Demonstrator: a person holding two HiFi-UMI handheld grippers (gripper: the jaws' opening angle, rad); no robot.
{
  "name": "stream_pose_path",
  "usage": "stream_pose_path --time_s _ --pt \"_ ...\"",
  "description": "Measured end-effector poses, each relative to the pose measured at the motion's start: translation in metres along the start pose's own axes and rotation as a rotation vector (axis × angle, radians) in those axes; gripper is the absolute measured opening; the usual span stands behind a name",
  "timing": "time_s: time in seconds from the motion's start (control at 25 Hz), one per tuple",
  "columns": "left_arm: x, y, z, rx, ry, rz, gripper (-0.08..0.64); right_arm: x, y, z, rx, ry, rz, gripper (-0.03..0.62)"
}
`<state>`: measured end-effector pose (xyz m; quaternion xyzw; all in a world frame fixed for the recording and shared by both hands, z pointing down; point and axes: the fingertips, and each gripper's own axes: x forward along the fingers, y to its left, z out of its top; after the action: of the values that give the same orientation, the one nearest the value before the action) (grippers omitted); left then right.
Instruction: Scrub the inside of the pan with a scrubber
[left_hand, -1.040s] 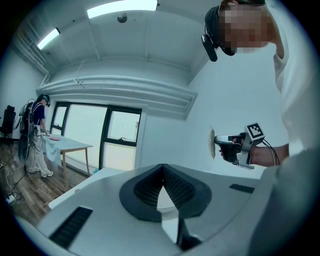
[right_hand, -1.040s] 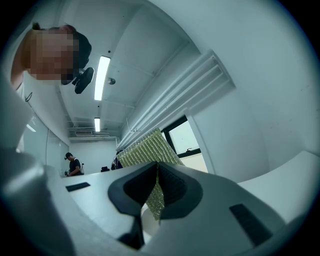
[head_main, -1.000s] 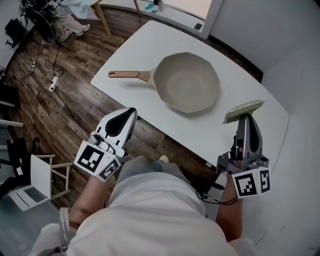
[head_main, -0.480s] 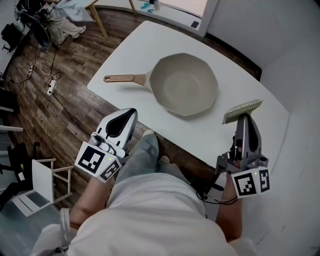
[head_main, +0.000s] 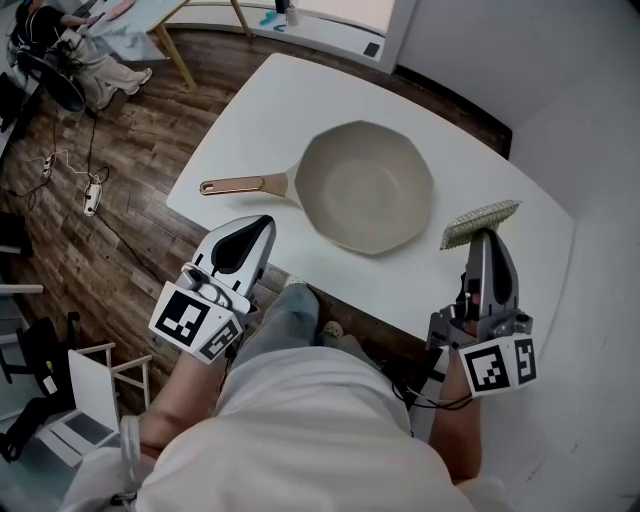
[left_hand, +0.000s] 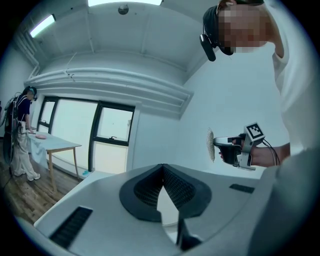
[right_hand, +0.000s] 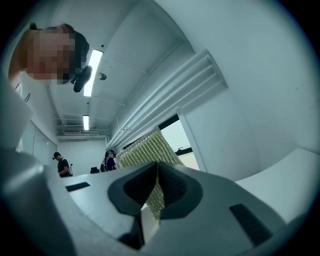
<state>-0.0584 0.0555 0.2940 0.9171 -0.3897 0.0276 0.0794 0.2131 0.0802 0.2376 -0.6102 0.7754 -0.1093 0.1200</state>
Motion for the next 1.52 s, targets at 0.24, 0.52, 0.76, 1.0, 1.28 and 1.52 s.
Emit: stream_pose_path --time_s 0.24,0.52,0.76,1.0,1.28,1.52 --pt "0.015 0.031 0.006 -0.007 0.003 -0.012 0.012 0.031 0.006 -0.004 -0.002 0.013 -0.015 0.028" --pt "0.030 0.067 0.016 0.009 -0.005 -0.027 0.012 0.068 0.007 -0.010 -0.003 0.011 -0.029 0.028" --pt "0.048 0.101 0.022 0.020 -0.004 -0.055 0.012 0.099 0.012 -0.013 -0.017 0.004 -0.054 0.028" --pt "0.072 0.129 0.025 0.023 0.009 -0.115 0.012 0.124 0.013 -0.007 -0.029 -0.022 -0.106 0.028" --pt "0.098 0.138 0.034 0.048 0.000 -0.179 0.012 0.129 0.000 -0.007 -0.023 -0.040 -0.171 0.028" --pt "0.102 0.154 0.030 0.069 0.001 -0.122 0.012 0.135 0.001 -0.009 -0.029 -0.042 -0.183 0.028"
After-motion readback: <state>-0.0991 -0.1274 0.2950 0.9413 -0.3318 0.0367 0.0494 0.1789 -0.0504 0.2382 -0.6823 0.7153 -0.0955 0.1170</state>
